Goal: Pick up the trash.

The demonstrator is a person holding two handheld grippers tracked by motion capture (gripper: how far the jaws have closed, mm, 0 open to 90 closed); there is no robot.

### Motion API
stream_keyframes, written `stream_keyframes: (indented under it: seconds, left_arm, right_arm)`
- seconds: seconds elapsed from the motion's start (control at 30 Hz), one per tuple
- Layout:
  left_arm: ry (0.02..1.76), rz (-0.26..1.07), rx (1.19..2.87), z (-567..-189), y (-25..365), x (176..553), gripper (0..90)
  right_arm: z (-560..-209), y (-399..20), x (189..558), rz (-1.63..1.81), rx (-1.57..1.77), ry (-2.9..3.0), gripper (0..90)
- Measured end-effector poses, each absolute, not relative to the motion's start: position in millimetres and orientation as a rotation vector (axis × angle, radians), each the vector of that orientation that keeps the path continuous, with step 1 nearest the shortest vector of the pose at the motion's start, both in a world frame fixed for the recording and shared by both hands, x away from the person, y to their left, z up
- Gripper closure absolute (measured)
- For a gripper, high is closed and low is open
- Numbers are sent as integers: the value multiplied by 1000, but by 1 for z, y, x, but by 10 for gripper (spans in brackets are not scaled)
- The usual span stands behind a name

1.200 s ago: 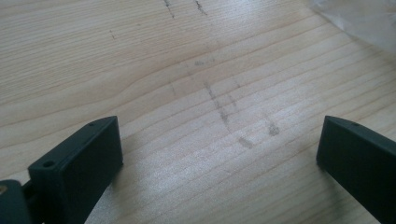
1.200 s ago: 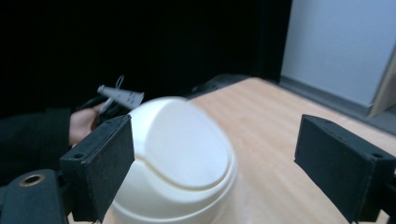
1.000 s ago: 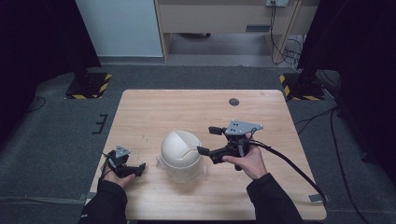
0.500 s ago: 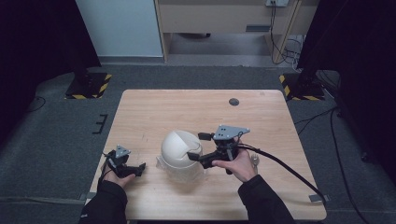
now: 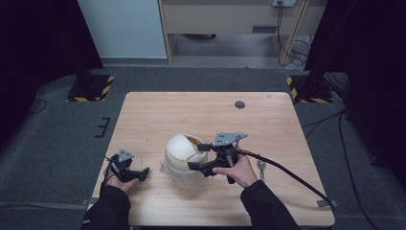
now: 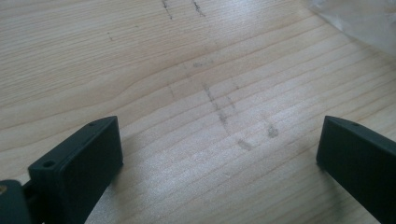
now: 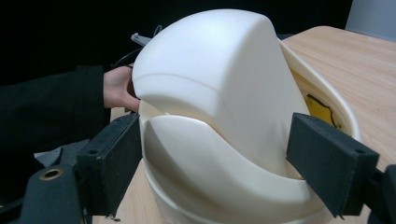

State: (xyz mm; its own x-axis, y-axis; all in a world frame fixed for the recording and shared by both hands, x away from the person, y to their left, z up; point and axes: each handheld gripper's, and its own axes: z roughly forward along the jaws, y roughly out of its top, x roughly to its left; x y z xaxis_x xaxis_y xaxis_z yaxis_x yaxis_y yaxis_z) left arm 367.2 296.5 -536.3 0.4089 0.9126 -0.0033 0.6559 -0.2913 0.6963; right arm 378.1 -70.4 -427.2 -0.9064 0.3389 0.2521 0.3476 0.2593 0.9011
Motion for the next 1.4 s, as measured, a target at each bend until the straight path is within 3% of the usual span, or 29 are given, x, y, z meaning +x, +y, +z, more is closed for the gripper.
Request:
stream_keyframes:
  seconds: [0.33,0.8,1.4]
  left_arm:
    - [1328,535,2048,-536,296,367,0]
    - [1326,536,2049,-536,296,367,0]
    - [1321,531,2052,-536,296,367,0]
  right_arm:
    - [-425,-68,375,-1927,-735,-2443,177]
    - [-431,-60,375,-1858,-740,-2403,203]
    - [-402,-71,376,-1989,-778,-2411,247]
